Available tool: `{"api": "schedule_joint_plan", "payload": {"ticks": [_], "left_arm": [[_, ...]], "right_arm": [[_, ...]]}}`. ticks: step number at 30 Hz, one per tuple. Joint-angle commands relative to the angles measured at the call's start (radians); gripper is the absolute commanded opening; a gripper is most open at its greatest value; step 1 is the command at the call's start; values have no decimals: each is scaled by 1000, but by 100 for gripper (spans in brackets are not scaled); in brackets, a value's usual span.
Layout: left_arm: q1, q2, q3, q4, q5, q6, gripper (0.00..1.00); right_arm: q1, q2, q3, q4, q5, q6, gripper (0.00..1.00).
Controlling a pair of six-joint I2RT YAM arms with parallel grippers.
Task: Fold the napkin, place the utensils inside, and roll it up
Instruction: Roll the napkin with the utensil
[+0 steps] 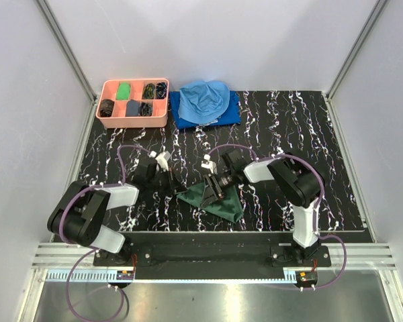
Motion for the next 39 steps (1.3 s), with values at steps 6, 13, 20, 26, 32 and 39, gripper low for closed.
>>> {"api": "schedule_joint_plan", "payload": {"ticks": [6,13,20,26,32,39], "left_arm": [[-11,140,115,-198,9,51,0],[-20,162,141,-242,8,60,0],[-24,171,155,-267,12,57,0],[-26,162,159,-279,12,57,0],[-26,150,162,-282,15,59,3],[-26,21,185,-313,-58,56,57]], "right_arm": [[1,-244,106,-348,474,-181,68],[180,-449,57,-356,900,-299,72],[383,-413,32,-343,1189,-364,74],[452,-334,33,-321,1295,-397,74],[460,-286,41,-318,1280,-390,72],[449,-229,41,-347,1188,-280,45]]}}
